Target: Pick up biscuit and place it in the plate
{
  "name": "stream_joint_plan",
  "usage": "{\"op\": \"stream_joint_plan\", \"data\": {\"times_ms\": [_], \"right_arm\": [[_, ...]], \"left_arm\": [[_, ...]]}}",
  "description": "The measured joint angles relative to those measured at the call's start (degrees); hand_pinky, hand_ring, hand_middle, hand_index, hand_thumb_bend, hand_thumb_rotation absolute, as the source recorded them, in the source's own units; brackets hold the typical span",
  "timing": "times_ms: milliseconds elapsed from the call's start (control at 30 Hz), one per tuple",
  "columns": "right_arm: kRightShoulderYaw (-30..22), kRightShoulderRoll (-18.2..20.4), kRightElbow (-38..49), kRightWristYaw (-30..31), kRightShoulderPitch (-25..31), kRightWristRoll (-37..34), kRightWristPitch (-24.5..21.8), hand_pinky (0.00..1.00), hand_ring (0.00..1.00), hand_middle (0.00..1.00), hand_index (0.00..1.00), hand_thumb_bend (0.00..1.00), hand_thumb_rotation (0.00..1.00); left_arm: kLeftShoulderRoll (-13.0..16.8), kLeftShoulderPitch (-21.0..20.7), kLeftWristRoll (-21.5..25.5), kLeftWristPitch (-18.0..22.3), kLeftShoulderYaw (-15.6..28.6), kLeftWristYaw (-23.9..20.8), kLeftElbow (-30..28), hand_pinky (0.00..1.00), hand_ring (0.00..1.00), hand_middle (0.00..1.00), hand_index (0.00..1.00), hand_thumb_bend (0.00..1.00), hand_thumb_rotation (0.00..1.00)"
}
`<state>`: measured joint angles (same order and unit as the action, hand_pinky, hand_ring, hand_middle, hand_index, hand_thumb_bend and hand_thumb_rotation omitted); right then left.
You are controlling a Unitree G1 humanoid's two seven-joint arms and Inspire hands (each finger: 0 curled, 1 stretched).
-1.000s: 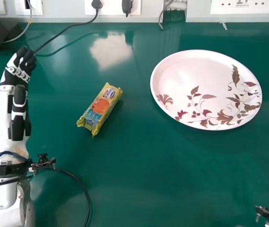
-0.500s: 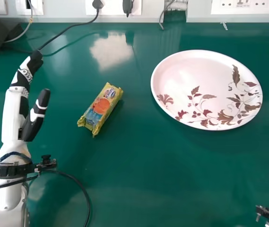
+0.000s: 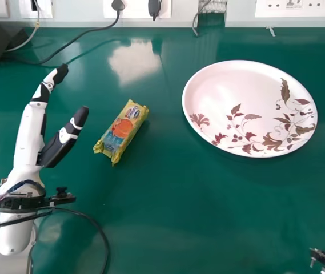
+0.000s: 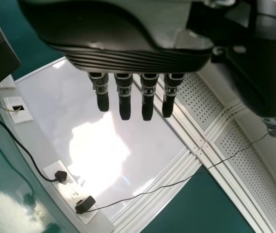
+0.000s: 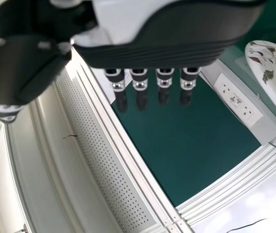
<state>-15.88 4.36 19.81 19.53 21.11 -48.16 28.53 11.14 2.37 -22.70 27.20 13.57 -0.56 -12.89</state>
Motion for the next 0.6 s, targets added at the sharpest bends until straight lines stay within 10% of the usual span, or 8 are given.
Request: {"op": "stream_joint_plan", "data": {"times_ms": [600], "right_arm": [[-0.05, 0.09, 1.29, -0.36, 0.51, -0.69, -0.27, 0.95, 1.00, 1.00, 1.00, 1.00, 0.59]], "left_arm": [[2.89, 2.10, -5.66, -4.76, -2.69, -1.71, -2.93, 1.00, 0.96, 0.99, 1.00, 1.00, 0.67]]}}
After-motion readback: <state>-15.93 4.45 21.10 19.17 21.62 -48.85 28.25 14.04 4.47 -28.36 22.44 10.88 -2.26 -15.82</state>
